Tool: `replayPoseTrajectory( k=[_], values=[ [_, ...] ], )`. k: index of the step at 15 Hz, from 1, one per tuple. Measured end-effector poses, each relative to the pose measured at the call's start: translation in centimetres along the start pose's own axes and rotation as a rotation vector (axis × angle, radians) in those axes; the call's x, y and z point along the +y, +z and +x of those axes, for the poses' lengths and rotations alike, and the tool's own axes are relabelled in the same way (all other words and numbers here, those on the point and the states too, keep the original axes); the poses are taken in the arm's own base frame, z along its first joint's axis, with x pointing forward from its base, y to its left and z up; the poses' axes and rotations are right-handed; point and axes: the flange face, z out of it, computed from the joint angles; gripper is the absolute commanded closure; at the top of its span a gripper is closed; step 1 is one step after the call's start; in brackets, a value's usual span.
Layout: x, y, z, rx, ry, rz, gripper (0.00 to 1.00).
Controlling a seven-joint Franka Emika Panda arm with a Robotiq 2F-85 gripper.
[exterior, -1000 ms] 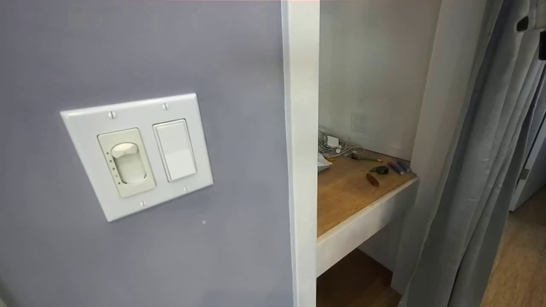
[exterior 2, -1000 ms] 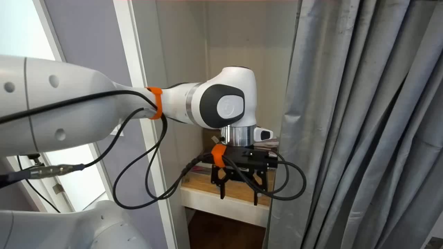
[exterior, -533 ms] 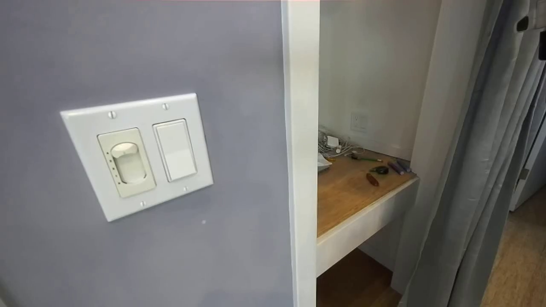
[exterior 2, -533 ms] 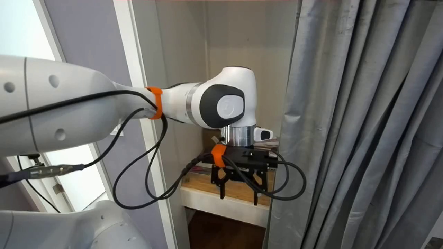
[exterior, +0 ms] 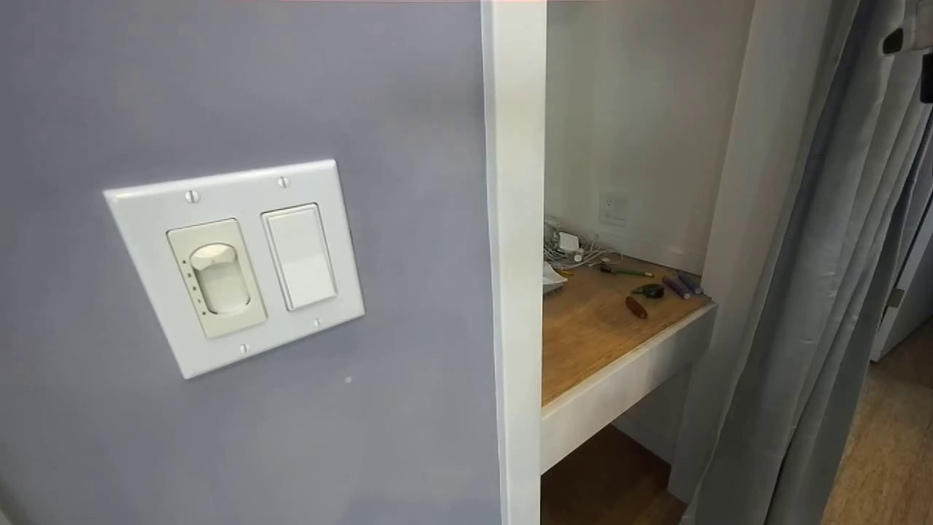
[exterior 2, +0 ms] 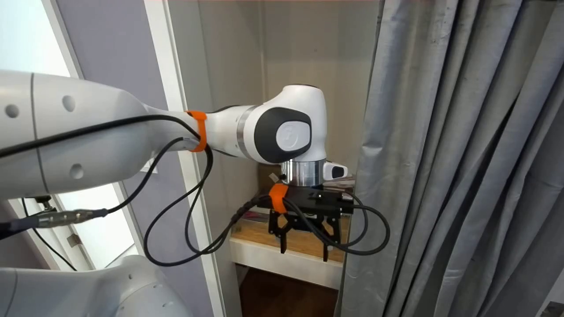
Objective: Move the white object forward and put it upright
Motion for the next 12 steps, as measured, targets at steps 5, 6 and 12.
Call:
replayPoseTrajectory(
  k=[5,6,12],
  values=[
    [-0.5,-0.4,0.6,0.02,-0.026,-0.007,0.0],
    [-1.1,-1.0,1.3,0.04,-0.058,-0.017,0.0],
    [-12.0,-7.3,7.7,0.208,-0.363,-0.053,0.0]
  ],
)
